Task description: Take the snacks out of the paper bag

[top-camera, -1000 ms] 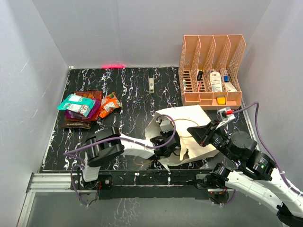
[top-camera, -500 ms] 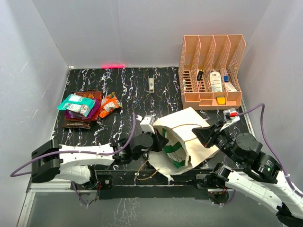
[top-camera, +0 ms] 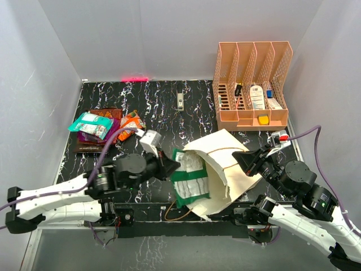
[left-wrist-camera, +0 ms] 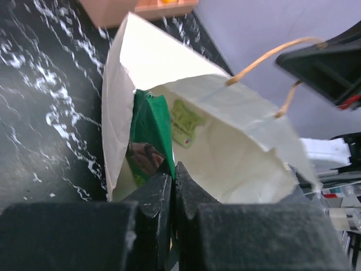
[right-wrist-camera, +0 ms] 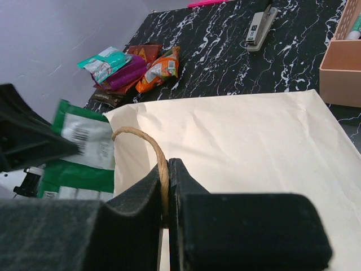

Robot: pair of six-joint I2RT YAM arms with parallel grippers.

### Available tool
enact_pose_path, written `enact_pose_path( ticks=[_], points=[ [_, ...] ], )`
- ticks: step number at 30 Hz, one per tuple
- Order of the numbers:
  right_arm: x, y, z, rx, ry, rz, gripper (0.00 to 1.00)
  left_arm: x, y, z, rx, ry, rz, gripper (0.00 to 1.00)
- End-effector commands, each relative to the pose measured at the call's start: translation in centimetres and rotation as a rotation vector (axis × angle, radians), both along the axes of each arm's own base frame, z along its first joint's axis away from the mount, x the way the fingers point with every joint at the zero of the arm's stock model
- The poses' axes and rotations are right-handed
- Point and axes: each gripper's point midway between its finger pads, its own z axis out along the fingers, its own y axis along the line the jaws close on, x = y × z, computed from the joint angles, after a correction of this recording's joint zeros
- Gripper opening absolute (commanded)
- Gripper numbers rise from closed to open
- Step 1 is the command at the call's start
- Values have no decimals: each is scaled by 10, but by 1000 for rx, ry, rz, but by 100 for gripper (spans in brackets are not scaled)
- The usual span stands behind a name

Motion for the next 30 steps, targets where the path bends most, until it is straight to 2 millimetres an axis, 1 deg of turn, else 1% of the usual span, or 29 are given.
enact_pose_path(
  ticks=[1, 5, 10, 12, 16, 18, 21, 23, 25, 27, 30],
  points=[
    [3, -4, 15, 20, -46, -24, 8, 8, 45, 65, 10, -136, 64, 0],
    [3, -4, 15, 17, -48, -23, 8, 10, 66, 100, 34, -200, 78, 0],
    [3, -5, 15, 20, -52, -24, 8, 15, 88, 139, 65, -263, 121, 0],
    [3, -5, 15, 20, -52, -24, 8, 20, 100, 149, 89, -277, 167, 0],
    [3, -5, 16, 23, -54, -23, 8, 22, 112, 171, 115, -313, 184, 0],
    [2, -5, 16, 25, -56, -23, 8, 21, 119, 188, 89, -334, 190, 0],
    [2, -6, 16, 27, -57, -21, 8, 23, 128, 205, 39, -348, 229, 0],
    [2, -6, 16, 28, -58, -23, 8, 26, 128, 210, 28, -362, 252, 0],
    [2, -6, 16, 28, -59, -23, 8, 34, 125, 210, 59, -374, 287, 0],
    [2, -5, 16, 27, -59, -20, 8, 45, 118, 204, 126, -392, 335, 0],
    [1, -6, 17, 31, -63, -18, 8, 64, 104, 192, 256, -437, 394, 0]
  ],
)
